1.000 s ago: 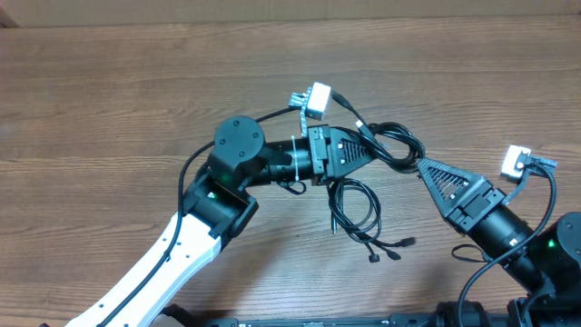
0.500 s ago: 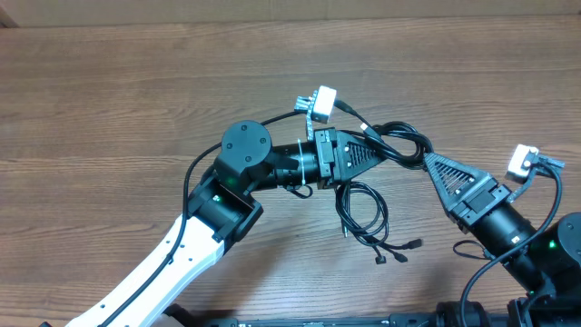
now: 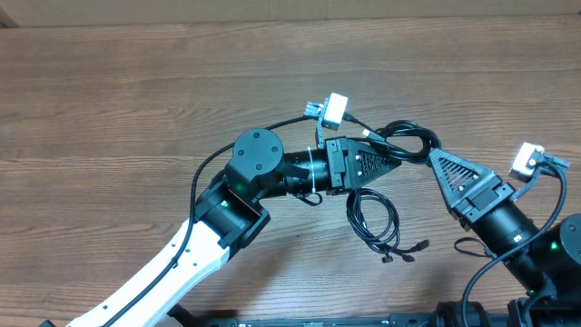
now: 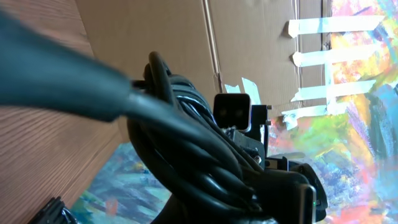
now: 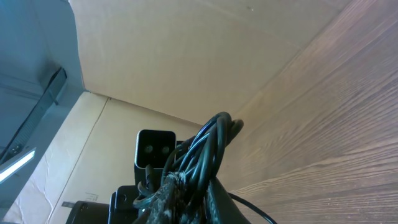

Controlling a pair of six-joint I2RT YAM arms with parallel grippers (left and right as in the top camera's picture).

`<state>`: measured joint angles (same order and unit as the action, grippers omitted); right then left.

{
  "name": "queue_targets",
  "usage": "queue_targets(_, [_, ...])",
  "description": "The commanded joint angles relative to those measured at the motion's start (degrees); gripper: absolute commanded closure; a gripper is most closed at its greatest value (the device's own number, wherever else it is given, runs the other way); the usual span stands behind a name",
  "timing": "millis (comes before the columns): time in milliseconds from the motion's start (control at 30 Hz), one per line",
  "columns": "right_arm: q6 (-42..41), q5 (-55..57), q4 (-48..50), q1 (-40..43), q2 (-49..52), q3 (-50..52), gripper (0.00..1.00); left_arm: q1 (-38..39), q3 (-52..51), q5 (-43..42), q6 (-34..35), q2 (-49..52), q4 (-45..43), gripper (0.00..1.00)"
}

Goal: Untangle cables

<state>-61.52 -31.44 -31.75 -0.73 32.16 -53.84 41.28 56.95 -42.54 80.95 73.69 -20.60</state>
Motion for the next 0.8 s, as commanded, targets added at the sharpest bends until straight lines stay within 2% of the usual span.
queue_targets(0, [-0.22,-0.07,0.24,0.07,0.5,-0.87,0.86,0.81,1.01,-0.33,-1.25,-0.24,-0.48,0.96])
queue_targets(767, [-0.24,-0.13,1.53,0.07,2.69,-0.87,0.85,3.13,1.01,0.57,-3.48,-0.17,-0.44,0.96])
